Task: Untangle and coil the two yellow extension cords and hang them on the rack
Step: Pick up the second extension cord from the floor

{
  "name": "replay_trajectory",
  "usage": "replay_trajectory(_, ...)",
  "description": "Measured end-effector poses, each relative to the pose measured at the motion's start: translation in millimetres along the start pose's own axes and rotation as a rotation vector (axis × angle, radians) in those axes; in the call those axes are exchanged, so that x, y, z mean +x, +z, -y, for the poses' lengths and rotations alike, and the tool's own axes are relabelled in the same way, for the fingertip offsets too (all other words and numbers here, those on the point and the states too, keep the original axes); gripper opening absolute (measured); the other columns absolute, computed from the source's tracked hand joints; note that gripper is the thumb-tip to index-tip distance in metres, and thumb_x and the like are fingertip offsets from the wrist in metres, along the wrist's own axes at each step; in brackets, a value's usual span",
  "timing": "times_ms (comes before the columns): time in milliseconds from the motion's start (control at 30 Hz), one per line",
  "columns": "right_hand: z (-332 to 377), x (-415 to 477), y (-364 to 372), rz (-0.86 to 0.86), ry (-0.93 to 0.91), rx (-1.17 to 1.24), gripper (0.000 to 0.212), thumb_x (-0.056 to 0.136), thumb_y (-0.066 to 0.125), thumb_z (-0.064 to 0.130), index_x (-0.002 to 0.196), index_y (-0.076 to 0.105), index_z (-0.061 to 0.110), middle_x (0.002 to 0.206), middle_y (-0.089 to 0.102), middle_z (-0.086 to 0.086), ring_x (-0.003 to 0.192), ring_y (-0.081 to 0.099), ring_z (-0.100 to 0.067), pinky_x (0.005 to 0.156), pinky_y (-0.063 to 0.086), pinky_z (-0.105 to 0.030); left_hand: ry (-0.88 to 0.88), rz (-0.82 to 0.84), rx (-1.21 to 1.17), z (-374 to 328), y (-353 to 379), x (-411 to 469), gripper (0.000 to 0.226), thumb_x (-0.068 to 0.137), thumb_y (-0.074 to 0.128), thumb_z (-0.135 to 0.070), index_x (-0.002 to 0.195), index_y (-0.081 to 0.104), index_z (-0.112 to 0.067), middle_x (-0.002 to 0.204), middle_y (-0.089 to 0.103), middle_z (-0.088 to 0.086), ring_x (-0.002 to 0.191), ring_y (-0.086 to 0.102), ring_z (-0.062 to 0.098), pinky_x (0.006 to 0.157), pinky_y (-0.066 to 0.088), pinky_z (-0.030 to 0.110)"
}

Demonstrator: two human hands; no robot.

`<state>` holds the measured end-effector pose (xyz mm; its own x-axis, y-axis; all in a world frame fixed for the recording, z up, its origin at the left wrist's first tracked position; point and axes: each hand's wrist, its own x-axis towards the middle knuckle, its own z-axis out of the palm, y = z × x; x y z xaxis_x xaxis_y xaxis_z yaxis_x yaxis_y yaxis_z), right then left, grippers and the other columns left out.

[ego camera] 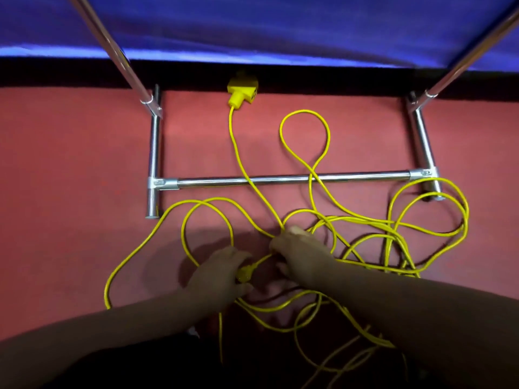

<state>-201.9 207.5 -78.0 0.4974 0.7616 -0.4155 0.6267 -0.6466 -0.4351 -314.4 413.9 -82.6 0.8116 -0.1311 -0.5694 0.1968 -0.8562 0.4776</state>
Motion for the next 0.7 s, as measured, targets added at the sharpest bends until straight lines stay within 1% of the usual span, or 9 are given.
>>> replay_trajectory(133,3,7,5,-0.098,0.047,-0.038,0.009,0.079,0.062,0.024,0.088,0.06,0.024,0.085,0.066,0.001,0.09,0.056,-0.027,0.074,0.045,-0.038,0.085,-0.034,0.162,-8,6,-4,0.037,0.085,0.055,-0.048,0.118,0.061,-0.032,0.114,0.065,-0.007,0.111,0.058,0.021,0.091,0.047,0.034)
replay_trajectory(167,3,7,5,-0.118,0.069,-0.027,0.007,0.079,0.062,0.024,0.085,0.06,0.023,0.08,0.064,-0.001,0.086,0.057,-0.029,0.071,0.045,-0.037,0.091,-0.033,0.13,-9,2,-3,0.034,0.085,0.052,-0.047,0.113,0.063,-0.031,0.108,0.066,-0.007,0.106,0.06,0.021,0.088,0.049,0.034)
replay_trajectory(233,-1,6,3,-0.154,0.123,0.065,0.011,0.076,0.064,0.03,0.085,0.059,0.025,0.076,0.059,-0.002,0.081,0.059,-0.031,0.069,0.046,-0.037,0.067,-0.061,-0.037,-9,-14,-2,0.023,0.088,0.059,-0.039,0.108,0.068,-0.031,0.099,0.066,-0.012,0.095,0.061,0.01,0.085,0.048,0.031)
replay_trajectory(300,-6,3,-13,-0.152,0.174,0.213,0.017,0.076,0.062,0.039,0.089,0.055,0.032,0.08,0.058,0.006,0.083,0.059,-0.022,0.072,0.048,-0.035,-0.007,-0.113,-0.244,-7,-39,-3,0.018,0.087,0.072,-0.03,0.104,0.072,-0.032,0.093,0.067,-0.02,0.089,0.06,-0.006,0.081,0.044,0.017)
replay_trajectory(367,-7,-7,-43,-0.147,0.191,0.345,0.015,0.081,0.068,0.035,0.084,0.053,0.034,0.077,0.058,0.014,0.075,0.056,-0.004,0.072,0.047,-0.027,-0.048,-0.106,-0.484,-17,-75,-8,0.017,0.083,0.077,-0.026,0.099,0.074,-0.029,0.091,0.073,-0.022,0.089,0.064,-0.012,0.083,0.045,0.012)
replay_trajectory(433,-1,-22,-83,-0.167,0.143,0.453,0.024,0.084,0.074,0.02,0.077,0.052,0.03,0.068,0.057,0.013,0.064,0.052,0.0,0.065,0.042,-0.019,-0.009,-0.114,-0.631,-39,-115,-15,0.019,0.086,0.076,-0.01,0.097,0.073,-0.024,0.085,0.076,-0.017,0.082,0.067,-0.006,0.08,0.048,0.013)
replay_trajectory(500,13,-40,-131,-0.206,0.089,0.541,0.03,0.085,0.074,0.007,0.076,0.052,0.025,0.065,0.054,0.01,0.058,0.047,-0.002,0.061,0.039,-0.017,0.069,-0.17,-0.626,-71,-158,-26,0.019,0.091,0.069,0.0,0.096,0.072,-0.018,0.076,0.073,-0.013,0.072,0.064,-0.005,0.072,0.049,0.012)
replay_trajectory(600,35,-75,-205,-0.309,0.062,0.594,0.031,0.085,0.074,-0.001,0.075,0.053,0.021,0.06,0.053,0.01,0.05,0.045,0.001,0.054,0.037,-0.017,0.21,-0.272,-0.56,-132,-227,-57,0.013,0.094,0.064,-0.003,0.094,0.071,-0.014,0.076,0.07,-0.006,0.066,0.061,-0.003,0.067,0.048,0.011)
replay_trajectory(700,64,-126,-277,-0.435,0.035,0.654,0.023,0.086,0.072,-0.002,0.079,0.057,0.014,0.064,0.063,-0.003,0.055,0.055,-0.009,0.055,0.047,-0.025,0.33,-0.415,-0.478,-190,-282,-103,0.008,0.095,0.067,-0.013,0.095,0.074,-0.017,0.08,0.073,-0.002,0.07,0.064,0.002,0.068,0.05,0.014)
